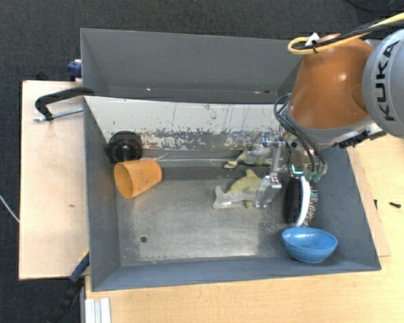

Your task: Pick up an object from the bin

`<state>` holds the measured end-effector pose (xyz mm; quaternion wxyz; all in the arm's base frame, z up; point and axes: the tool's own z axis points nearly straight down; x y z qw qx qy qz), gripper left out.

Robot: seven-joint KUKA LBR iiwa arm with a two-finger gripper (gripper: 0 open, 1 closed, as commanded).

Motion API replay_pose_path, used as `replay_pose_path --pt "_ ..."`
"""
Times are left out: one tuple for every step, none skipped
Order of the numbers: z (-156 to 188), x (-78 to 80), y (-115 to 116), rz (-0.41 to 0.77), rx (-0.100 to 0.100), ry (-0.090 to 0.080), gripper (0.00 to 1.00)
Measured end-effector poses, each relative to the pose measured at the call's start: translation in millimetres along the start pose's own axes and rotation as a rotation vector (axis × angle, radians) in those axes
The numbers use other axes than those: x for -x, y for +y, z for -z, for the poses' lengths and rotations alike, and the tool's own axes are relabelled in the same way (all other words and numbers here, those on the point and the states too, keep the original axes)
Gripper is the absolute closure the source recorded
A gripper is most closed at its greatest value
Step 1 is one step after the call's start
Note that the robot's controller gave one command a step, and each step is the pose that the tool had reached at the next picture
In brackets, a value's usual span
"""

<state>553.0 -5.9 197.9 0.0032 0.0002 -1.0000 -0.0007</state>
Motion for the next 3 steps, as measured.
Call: replay_pose_path --pt "-114 37.1 -5 -0.101 0.001 -0.012 0.00" --pt "-116 36.6 -5 -0.101 0.001 -0.010 1.00" --pt "35 42.0 -5 -0.075 0.000 -0.022 1.00"
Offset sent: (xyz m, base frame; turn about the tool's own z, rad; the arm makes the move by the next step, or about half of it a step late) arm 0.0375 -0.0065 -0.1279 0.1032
